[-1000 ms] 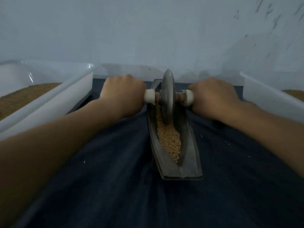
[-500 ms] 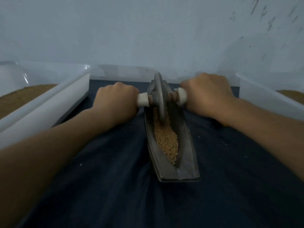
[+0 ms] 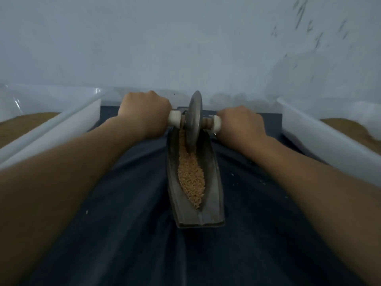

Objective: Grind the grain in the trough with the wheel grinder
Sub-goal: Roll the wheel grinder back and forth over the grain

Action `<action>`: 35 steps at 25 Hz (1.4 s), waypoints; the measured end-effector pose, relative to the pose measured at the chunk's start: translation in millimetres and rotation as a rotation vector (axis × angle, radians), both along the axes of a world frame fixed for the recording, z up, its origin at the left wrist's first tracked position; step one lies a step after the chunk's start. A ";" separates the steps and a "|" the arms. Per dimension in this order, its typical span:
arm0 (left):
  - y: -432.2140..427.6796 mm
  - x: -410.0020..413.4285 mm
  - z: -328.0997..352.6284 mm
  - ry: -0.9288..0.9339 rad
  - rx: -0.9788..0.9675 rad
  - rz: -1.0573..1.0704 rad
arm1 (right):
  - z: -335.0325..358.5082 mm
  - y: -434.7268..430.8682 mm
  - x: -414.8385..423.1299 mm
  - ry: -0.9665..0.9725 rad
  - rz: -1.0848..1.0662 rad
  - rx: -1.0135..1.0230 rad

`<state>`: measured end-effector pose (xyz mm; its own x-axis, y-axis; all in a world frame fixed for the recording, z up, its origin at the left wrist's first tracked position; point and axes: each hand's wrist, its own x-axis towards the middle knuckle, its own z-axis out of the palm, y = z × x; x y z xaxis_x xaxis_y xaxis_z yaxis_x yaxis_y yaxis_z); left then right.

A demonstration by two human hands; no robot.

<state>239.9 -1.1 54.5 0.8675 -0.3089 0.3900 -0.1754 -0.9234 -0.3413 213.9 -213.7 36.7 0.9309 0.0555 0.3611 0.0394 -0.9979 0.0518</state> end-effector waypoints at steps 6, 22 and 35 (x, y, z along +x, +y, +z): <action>44.7 -44.5 -37.5 -0.128 -0.015 -0.211 | -16.2 -20.8 -47.9 -0.447 0.197 -0.274; 14.9 -14.4 -25.3 -0.172 0.008 -0.054 | -15.7 -6.9 -15.4 -0.217 0.027 -0.081; 16.5 -15.4 -25.1 -0.062 -0.090 -0.021 | -2.5 1.0 -14.7 -0.133 0.050 -0.163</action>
<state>224.5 15.4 29.4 0.8346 -0.2880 0.4696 -0.1759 -0.9472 -0.2682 199.1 -212.6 34.3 0.8701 0.1680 0.4633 0.0703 -0.9728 0.2208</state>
